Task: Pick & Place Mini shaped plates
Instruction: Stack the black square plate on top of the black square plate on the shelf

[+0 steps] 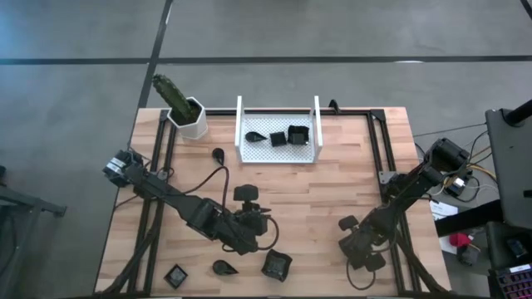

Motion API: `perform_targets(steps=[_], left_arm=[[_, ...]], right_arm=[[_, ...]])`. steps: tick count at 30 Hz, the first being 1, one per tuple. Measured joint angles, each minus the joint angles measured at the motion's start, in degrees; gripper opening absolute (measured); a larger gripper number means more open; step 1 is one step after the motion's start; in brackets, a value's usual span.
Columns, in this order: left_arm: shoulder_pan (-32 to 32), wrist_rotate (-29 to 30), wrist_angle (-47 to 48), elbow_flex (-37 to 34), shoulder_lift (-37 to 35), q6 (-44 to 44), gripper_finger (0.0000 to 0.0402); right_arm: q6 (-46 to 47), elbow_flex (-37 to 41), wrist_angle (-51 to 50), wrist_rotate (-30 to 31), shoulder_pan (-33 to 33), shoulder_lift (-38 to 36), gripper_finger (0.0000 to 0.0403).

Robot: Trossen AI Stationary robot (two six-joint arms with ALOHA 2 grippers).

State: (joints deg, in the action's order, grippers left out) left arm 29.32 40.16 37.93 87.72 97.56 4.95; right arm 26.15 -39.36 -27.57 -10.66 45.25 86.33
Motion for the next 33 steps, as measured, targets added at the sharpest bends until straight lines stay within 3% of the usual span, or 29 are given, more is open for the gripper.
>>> perform_targets(steps=[5,9,15,20,24,33], left_arm=[[0.00,-0.02,0.00,0.00,0.00,-0.33,0.0069],[0.00,-0.02,0.02,0.00,0.00,-0.47,0.0069],[0.00,-0.02,0.03,0.00,0.00,-0.47,0.0069],[0.00,-0.02,0.07,0.00,0.00,-0.48,0.0069],[0.00,-0.02,0.15,0.00,0.00,-0.48,0.0069],[-0.02,0.72,0.22,0.00,0.00,-0.48,0.0069]], right_arm=[[0.66,-0.72,-0.05,0.55,0.00,-0.20,0.0010],[0.63,-1.96,-0.62,5.06,0.00,-1.48,0.0009],[0.48,-5.52,-5.09,16.92,-0.30,-5.27,0.0008],[0.26,-8.48,-7.46,30.51,-2.34,-9.23,0.0008],[-1.24,-10.34,-8.73,37.93,-6.35,-12.16,0.0008],[-16.81,-18.86,-8.75,37.12,-23.60,-14.58,0.0008]])
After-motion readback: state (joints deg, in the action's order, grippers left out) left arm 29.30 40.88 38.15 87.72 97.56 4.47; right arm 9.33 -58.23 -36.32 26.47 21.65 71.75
